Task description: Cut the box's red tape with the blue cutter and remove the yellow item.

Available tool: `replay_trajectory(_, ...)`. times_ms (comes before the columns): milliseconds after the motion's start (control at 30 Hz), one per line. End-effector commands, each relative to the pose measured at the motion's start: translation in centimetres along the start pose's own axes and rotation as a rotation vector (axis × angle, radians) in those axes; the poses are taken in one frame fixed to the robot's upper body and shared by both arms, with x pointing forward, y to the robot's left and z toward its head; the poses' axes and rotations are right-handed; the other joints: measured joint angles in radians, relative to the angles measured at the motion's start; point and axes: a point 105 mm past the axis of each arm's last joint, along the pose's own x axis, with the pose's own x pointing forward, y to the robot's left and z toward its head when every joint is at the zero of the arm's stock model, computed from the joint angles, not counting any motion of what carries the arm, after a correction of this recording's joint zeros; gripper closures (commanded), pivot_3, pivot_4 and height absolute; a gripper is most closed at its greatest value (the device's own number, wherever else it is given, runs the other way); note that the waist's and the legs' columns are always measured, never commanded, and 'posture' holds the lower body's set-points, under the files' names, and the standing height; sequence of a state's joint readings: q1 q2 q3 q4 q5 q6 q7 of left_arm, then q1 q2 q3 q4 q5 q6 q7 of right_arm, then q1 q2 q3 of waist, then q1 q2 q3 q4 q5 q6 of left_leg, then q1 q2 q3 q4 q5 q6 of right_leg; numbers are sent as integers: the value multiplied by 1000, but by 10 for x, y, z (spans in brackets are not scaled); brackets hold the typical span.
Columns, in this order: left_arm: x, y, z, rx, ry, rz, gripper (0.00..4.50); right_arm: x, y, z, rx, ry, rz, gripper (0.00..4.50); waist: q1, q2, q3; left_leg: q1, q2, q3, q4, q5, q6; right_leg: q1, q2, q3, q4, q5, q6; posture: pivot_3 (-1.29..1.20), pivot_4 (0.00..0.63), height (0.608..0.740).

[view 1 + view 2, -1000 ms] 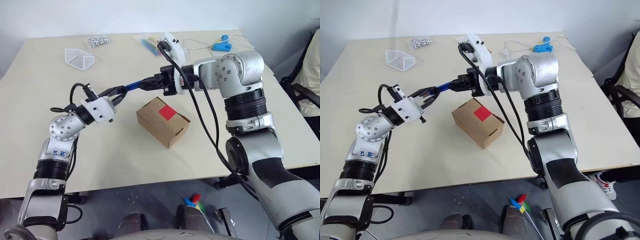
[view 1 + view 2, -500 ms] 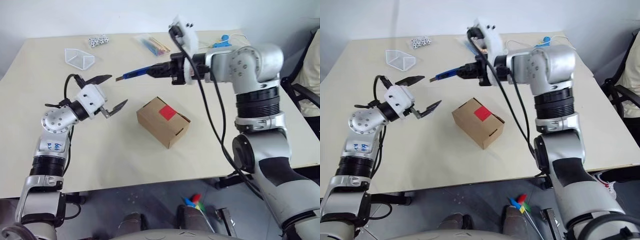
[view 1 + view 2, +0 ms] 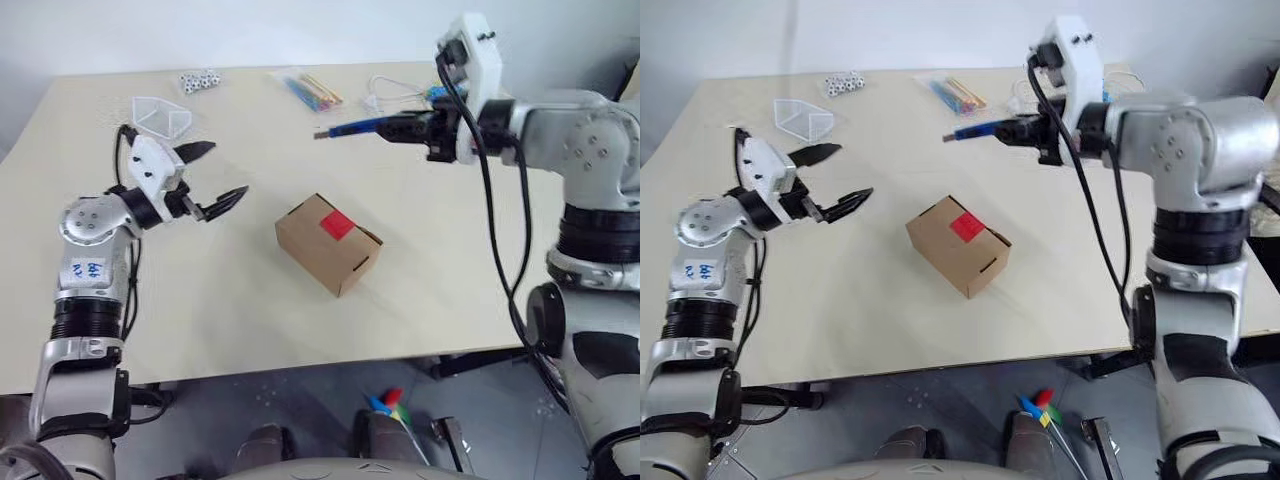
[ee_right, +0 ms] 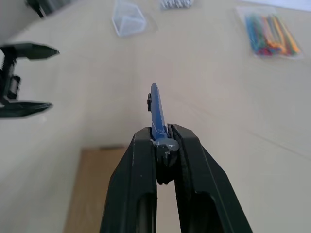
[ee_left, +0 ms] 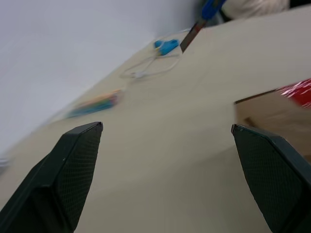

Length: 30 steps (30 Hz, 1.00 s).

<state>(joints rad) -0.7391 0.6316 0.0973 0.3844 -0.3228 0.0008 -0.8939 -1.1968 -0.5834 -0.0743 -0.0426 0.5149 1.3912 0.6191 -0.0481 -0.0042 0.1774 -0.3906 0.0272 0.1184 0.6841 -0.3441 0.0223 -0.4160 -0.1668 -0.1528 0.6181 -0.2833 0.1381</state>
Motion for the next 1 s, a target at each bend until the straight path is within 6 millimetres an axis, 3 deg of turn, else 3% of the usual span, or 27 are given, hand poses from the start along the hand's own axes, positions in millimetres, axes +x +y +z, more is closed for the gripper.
replay_trajectory(33, 13, -7, 12, -54, 28, -55, 591, -17, 6, 8, -67, -20, -31, 4358, 3, 0, 0, 0, 0, 0, 0, 0, 0, 0, 0, 0, 0, 0, 0, 0, 150, 740)
replay_trajectory(267, 39, -31, 8, -136, 197, -191, 2639, -28, 12, -10, -114, 54, -76, 4358, 17, 0, 0, 1, 0, 2, 0, 1, -1, 0, 0, 0, 0, 0, 0, 0, 150, 740)
replay_trajectory(467, 51, -45, 11, -183, 272, -280, 4445, -26, 18, -20, -122, 72, -76, 4358, 22, 0, 0, 0, 0, 2, 1, 1, -1, 0, 0, 1, -1, 0, 0, 0, 150, 740)
replay_trajectory(767, 64, -59, 9, -207, 388, -365, 4500, -6, 23, -33, -114, 85, -67, 4358, 22, 0, 0, 0, 0, 2, 1, 1, -1, 0, 0, 1, -1, 0, 0, 0, 150, 740)
replay_trajectory(1000, 63, -67, -11, -223, 490, -381, 4500, 1, 18, -35, -118, 81, -76, 4358, 21, 0, 0, 0, 0, 2, 1, 1, -1, 0, 0, 1, -1, 0, 0, 0, 150, 740)
